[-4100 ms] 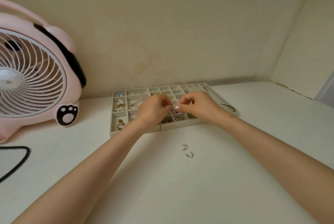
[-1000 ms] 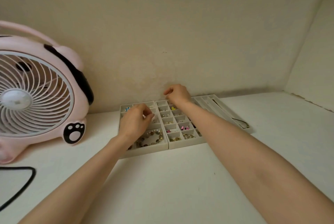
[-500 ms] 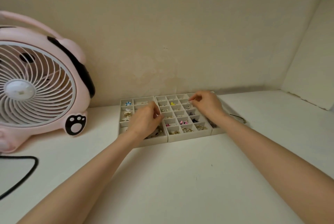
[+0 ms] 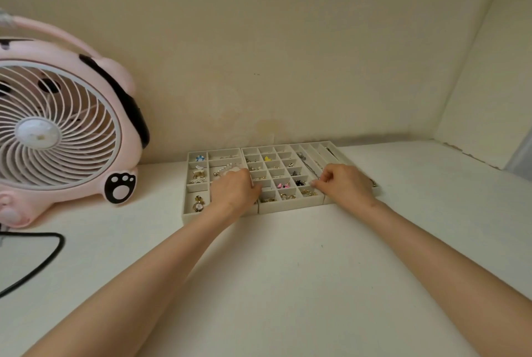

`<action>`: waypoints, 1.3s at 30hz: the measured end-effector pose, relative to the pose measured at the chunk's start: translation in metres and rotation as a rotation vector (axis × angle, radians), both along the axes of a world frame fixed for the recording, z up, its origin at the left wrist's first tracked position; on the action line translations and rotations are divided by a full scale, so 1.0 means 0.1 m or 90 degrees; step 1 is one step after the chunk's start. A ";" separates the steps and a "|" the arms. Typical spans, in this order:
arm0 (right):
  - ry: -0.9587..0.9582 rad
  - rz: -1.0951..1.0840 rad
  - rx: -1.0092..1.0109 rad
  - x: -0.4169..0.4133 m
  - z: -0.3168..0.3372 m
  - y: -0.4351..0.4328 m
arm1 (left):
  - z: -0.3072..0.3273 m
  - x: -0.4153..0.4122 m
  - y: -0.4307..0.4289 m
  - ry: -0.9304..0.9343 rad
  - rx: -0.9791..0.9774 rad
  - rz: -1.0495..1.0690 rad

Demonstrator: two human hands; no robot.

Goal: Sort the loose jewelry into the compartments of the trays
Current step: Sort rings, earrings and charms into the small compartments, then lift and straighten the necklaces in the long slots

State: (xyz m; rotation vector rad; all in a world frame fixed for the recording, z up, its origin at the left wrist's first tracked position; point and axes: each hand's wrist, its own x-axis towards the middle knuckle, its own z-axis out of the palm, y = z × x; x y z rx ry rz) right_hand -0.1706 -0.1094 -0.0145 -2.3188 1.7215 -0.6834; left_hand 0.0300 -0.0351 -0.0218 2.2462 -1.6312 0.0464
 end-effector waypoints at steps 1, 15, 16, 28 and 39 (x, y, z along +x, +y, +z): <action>0.003 -0.001 0.005 0.01 0.02 0.01 | 0.00 -0.01 0.00 -0.008 0.007 0.005; -0.006 0.020 0.098 0.05 0.09 0.27 | 0.07 -0.04 0.17 -0.034 0.070 0.005; -0.008 0.024 0.099 0.04 0.08 0.31 | 0.08 -0.03 0.20 -0.030 0.070 -0.004; 0.038 0.061 0.096 -0.04 0.06 0.91 | 0.18 -0.05 0.70 -0.108 0.137 -0.053; 0.066 0.087 0.081 -0.10 0.06 1.36 | 0.30 -0.14 1.05 -0.191 0.236 -0.058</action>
